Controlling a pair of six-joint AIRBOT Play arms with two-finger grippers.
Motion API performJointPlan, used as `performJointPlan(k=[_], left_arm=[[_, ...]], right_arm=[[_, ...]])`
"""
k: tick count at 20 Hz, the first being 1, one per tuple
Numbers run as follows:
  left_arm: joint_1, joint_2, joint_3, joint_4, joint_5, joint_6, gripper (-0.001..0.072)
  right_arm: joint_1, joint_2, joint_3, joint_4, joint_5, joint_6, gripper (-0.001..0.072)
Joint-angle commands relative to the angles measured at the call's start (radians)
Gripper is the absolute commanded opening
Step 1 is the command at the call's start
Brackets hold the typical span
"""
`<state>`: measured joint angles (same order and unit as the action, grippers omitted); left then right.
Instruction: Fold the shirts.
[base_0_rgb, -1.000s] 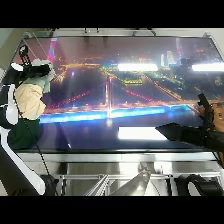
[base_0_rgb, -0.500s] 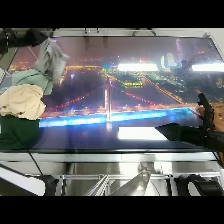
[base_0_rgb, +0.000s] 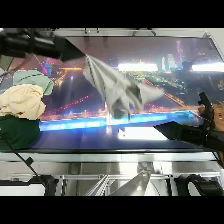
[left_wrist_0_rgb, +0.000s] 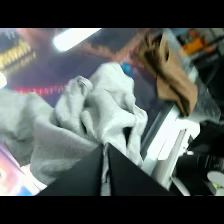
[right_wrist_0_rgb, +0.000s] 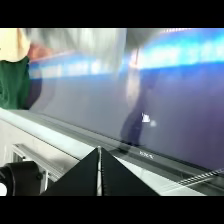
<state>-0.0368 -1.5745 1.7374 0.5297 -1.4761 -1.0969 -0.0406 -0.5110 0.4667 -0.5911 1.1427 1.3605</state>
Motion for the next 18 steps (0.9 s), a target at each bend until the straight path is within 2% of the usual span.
performJointPlan(k=[1,2,5,7,13,16,18], left_arm=[[-0.029,0.011,-0.153,0.154,-0.035,-0.01,0.0475],[-0.026,0.011,-0.19,0.206,-0.034,-0.013,0.0715],[0.001,0.011,-0.326,0.315,-0.043,-0.019,0.0713],[0.002,0.011,-0.437,0.302,-0.013,-0.022,0.0712],[-0.092,-0.036,-0.678,0.28,0.008,-0.023,0.0711],[-0.175,-0.087,-0.713,0.28,-0.014,-0.022,0.0696],[-0.223,-0.112,-0.713,0.28,-0.016,-0.022,0.0694]], right_arm=[[0.001,-0.023,0.0,0.011,-0.016,-0.03,0.0469],[0.001,-0.04,0.0,-0.004,-0.04,-0.029,0.0518],[0.001,-0.168,0.0,-0.022,-0.107,-0.042,0.0518],[0.001,-0.291,0.0,-0.014,-0.115,-0.136,0.0518],[0.027,-0.661,0.003,0.025,-0.126,-0.304,0.0518],[0.077,-0.809,0.004,0.148,-0.133,-0.415,0.0516],[0.119,-0.873,0.013,0.248,-0.139,-0.487,0.0471]])
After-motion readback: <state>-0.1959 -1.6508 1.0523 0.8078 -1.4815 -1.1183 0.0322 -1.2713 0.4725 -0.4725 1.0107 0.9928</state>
